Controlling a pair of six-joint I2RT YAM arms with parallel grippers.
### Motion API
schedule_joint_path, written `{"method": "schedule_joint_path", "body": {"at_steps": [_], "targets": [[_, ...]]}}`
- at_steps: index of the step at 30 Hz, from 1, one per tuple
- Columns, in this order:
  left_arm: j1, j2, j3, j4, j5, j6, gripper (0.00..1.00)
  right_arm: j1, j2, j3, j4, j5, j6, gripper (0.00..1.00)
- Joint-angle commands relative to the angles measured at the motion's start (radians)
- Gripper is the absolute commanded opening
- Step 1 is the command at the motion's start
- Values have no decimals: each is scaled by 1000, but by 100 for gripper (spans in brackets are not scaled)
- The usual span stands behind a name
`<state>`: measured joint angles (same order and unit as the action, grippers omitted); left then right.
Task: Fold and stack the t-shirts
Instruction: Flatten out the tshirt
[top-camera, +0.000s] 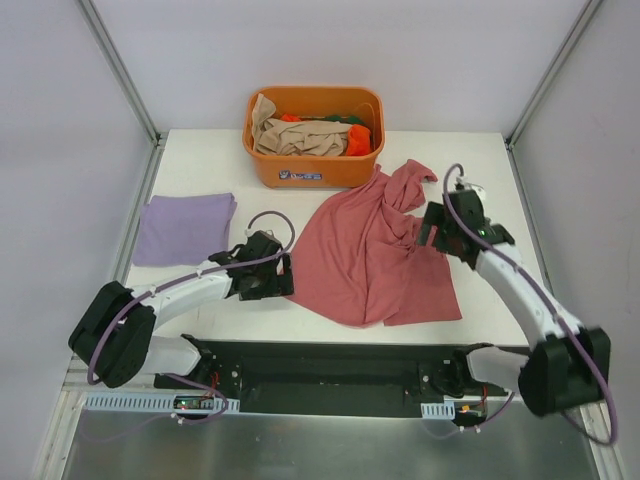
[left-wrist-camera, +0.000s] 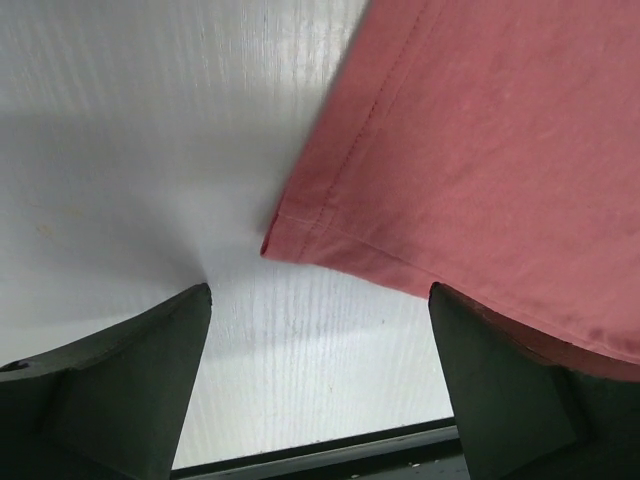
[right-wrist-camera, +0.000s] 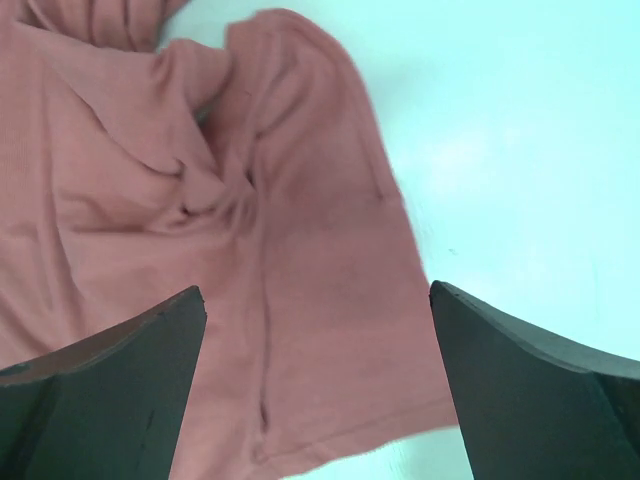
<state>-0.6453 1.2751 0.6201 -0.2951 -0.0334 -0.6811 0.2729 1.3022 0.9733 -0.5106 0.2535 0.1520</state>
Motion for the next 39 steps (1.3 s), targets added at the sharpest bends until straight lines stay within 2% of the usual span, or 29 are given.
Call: {"method": "schedule_joint_path", "body": {"at_steps": [1, 6, 14, 15, 21, 28, 35, 36, 38, 39], "targets": [[41, 79, 88, -15, -57, -19, 87, -23, -237, -183, -60, 96, 104, 96], [72, 168, 151, -6, -42, -3, 77, -24, -383, -321, -68, 6, 141, 96], [72, 193, 115, -15, 32, -11, 53, -24, -413, -331, -138, 72, 153, 96], [70, 188, 110, -24, 56, -14, 52, -26, -405, -331, -141, 73, 153, 96], [46, 168, 118, -104, -48, -25, 46, -26, -377, -332, -140, 92, 153, 96], [-39, 251, 200, -183, -138, -32, 41, -24, -365, -343, -141, 110, 147, 96], [-60, 354, 254, -208, -180, -52, 19, -24, -400, -361, -143, 93, 166, 96], [-62, 362, 260, -208, -180, -54, 15, -26, -405, -360, -146, 89, 164, 96], [-60, 371, 268, -208, -181, -54, 0, -26, -415, -358, -161, 81, 159, 96], [-60, 366, 271, -208, -183, -54, 0, -26, -419, -357, -173, 76, 159, 96]]}}
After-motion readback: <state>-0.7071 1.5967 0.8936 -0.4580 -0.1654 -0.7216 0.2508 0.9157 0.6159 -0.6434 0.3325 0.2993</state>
